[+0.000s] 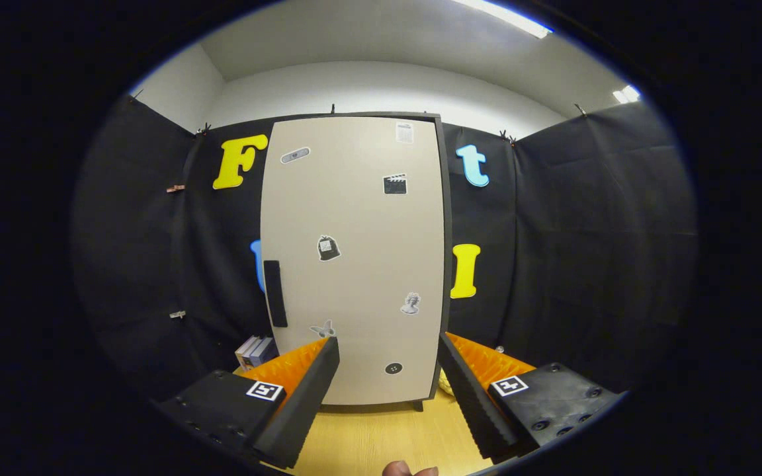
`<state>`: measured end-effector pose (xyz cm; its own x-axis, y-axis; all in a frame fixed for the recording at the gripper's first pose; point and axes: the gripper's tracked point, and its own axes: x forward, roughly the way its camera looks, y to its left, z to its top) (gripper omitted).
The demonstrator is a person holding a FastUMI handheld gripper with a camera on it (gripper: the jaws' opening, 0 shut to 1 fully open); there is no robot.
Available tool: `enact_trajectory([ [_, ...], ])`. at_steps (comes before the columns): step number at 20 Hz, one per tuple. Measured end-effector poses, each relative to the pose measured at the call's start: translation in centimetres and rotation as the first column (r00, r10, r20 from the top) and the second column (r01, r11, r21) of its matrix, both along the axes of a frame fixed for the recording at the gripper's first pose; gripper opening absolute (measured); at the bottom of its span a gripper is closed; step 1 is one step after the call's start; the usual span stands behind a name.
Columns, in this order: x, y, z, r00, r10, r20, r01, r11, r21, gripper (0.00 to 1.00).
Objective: Open the shoe cabinet door, grab the shoes and put them into the shoe cabinet, then close the shoe cabinet door.
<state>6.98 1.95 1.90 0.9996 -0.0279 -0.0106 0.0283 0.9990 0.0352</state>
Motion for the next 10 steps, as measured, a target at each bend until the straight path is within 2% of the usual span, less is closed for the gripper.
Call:
enact_trajectory([
  [10, 2.7, -0.9, -1.1, 1.000, -0.014, -0.028, 0.015, 0.998, 0.054, 0.98],
])
